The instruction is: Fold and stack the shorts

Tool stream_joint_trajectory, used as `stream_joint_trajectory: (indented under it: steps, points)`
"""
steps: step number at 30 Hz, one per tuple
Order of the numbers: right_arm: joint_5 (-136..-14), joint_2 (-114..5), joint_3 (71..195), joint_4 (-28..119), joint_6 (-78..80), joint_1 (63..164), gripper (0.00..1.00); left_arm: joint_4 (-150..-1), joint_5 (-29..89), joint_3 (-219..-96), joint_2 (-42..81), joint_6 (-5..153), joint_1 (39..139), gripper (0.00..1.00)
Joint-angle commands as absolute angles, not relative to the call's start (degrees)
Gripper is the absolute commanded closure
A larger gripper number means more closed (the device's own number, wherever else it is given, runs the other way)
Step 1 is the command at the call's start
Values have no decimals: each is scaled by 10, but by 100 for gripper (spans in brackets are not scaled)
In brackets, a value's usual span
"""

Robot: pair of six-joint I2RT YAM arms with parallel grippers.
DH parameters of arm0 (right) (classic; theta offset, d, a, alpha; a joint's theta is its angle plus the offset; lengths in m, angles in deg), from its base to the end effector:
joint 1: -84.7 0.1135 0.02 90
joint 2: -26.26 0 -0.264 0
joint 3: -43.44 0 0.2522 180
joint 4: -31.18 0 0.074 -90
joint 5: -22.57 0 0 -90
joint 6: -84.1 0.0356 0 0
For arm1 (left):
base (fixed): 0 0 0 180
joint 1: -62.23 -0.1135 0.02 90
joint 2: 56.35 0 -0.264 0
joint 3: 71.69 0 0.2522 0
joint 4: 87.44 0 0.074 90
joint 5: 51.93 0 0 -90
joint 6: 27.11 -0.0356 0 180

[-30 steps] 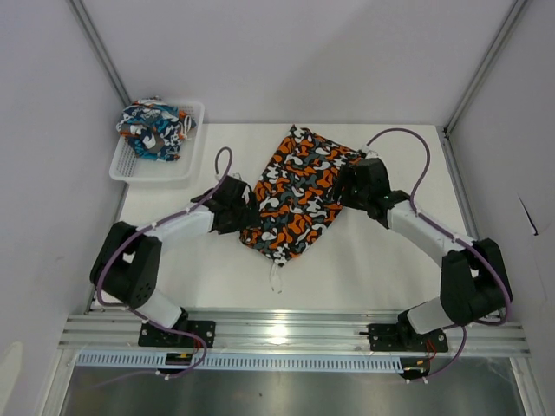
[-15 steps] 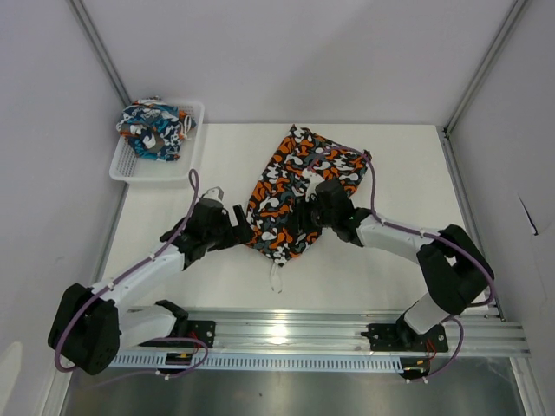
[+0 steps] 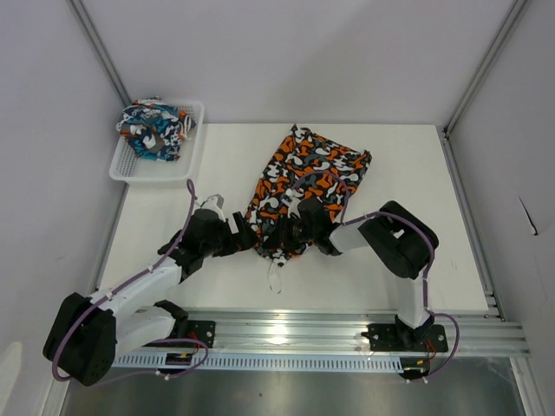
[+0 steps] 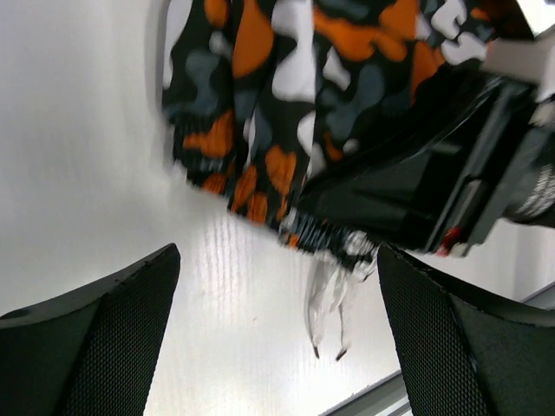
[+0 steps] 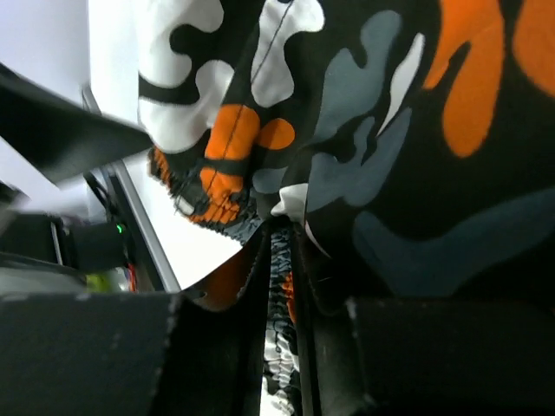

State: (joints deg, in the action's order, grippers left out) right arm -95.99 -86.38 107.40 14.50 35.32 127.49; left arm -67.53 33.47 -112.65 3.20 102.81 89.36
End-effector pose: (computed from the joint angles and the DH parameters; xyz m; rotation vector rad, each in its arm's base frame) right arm 0.2654 0.2689 0.1120 -0.3658 2.3585 1.3236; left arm 0.1864 -0.0987 0.1925 -0.2156 2.3308 -0.7018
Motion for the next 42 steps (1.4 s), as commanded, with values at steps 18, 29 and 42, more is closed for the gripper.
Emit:
stream_joint_trajectory:
  steps: [18,29,42]
  points:
    - [-702,-738,1006,84,413,1372,74,-858,365,-1011,35,1098,918,3]
    - [-691,-685,1031,198,372,1336,68,-906,378,-969,29,1159,918,4]
    - [-724,-762,1032,216,317,1349,62,-791,398,-977,-52,1189,920,3]
